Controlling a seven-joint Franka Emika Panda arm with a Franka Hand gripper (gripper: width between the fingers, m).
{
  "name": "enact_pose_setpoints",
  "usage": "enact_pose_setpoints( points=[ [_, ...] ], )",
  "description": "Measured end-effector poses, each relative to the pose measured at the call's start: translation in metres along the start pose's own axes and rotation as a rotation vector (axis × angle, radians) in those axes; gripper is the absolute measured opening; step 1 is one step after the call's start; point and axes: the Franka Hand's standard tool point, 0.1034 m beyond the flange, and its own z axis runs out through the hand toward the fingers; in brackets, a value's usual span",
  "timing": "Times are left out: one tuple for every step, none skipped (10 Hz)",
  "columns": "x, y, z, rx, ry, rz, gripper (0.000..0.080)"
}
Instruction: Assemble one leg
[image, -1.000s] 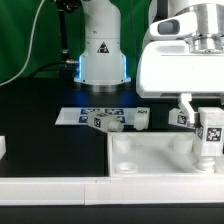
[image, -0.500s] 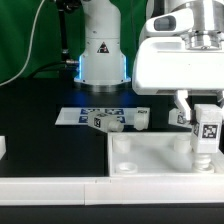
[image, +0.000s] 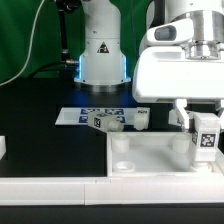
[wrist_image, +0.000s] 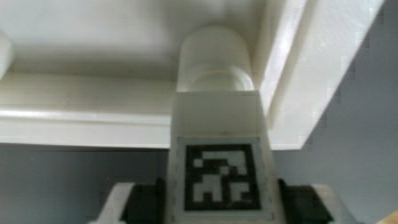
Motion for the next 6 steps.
enact_pose_setpoints(
  points=[
    [0.0006, 0.0001, 0.0024, -0.002, 0.002, -0.001, 0.0287],
    [0.0020, -0.0011, 0.0034, -0.001, 0.007, -0.003, 0.0287],
    [0.0028, -0.0034, 0.0036, -0.002, 0.026, -0.003, 0.0287],
    [0.0022, -0.0063, 0.0035, -0.009, 0.064, 0.003, 0.0287],
    [0.0026, -0.0057, 0.0035, -0.011, 0.062, -0.004, 0.0287],
    [0.0026, -0.0050, 0.0036, -0.012, 0.061, -0.004, 0.0287]
  ],
)
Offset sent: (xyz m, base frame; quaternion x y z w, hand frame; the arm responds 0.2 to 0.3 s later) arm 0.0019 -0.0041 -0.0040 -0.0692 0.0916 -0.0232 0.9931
